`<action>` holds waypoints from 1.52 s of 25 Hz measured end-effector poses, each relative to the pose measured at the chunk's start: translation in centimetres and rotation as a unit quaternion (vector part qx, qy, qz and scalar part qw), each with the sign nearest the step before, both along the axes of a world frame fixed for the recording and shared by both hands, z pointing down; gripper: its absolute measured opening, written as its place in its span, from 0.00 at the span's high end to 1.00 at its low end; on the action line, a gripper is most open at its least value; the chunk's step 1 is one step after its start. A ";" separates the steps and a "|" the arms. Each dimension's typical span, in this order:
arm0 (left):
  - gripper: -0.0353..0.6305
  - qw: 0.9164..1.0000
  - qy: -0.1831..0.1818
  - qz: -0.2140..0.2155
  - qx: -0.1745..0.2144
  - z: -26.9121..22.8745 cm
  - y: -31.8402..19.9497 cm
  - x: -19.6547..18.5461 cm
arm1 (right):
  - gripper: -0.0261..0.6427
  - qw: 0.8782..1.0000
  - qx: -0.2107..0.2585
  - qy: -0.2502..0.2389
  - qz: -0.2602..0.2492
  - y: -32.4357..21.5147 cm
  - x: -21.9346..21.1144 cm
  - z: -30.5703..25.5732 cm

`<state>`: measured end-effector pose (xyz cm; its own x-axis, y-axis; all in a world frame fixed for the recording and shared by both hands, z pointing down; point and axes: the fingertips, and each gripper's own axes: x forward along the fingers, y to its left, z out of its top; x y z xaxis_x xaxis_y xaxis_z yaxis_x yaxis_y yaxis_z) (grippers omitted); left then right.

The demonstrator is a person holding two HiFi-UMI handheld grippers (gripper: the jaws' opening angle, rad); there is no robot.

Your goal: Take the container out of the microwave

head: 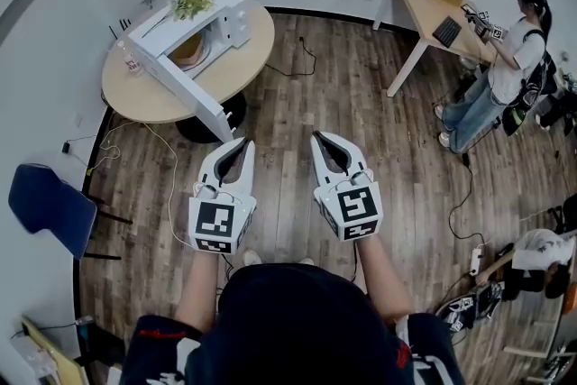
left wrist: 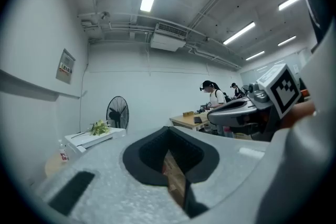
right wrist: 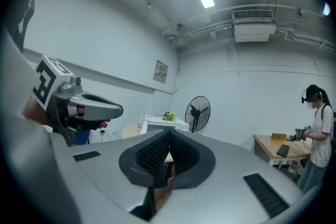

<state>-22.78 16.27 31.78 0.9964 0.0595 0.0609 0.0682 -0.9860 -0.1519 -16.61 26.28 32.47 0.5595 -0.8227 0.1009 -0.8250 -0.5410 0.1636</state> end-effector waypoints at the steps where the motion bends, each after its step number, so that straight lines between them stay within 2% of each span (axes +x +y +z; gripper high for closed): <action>1: 0.93 1.000 -0.003 0.001 -0.002 0.2 0.7 0.2 | 0.95 1.000 -0.003 -0.001 0.000 0.6 0.1 0.1; 7: 0.93 1.000 -0.018 0.007 0.001 1.5 5.1 1.0 | 0.95 1.000 -0.011 -0.012 -0.004 4.9 0.6 1.5; 12: 0.93 1.000 -0.025 0.009 -0.016 2.6 7.7 1.7 | 0.95 1.000 -0.007 -0.020 -0.012 7.1 1.0 2.7; 18: 0.93 1.000 -0.029 0.010 -0.007 2.8 8.6 3.0 | 0.95 1.000 -0.009 -0.022 -0.013 8.1 2.3 3.4; 24: 0.93 1.000 -0.022 0.010 -0.012 3.1 7.8 6.1 | 0.95 1.000 -0.020 -0.017 -0.014 7.3 5.1 4.2; 28: 0.93 1.000 -0.019 0.010 -0.019 3.2 6.2 9.6 | 0.95 0.999 -0.024 -0.017 -0.017 5.5 8.5 4.4; 38: 0.93 0.999 -0.025 -0.007 -0.018 2.2 -2.8 19.8 | 0.95 0.999 -0.025 -0.023 -0.034 -4.0 19.0 3.7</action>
<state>-2.97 13.46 33.96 0.9928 0.0495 0.1095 0.0618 -0.9917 -0.1125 2.41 22.32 36.19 0.4963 -0.8518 0.1677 -0.8668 -0.4756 0.1498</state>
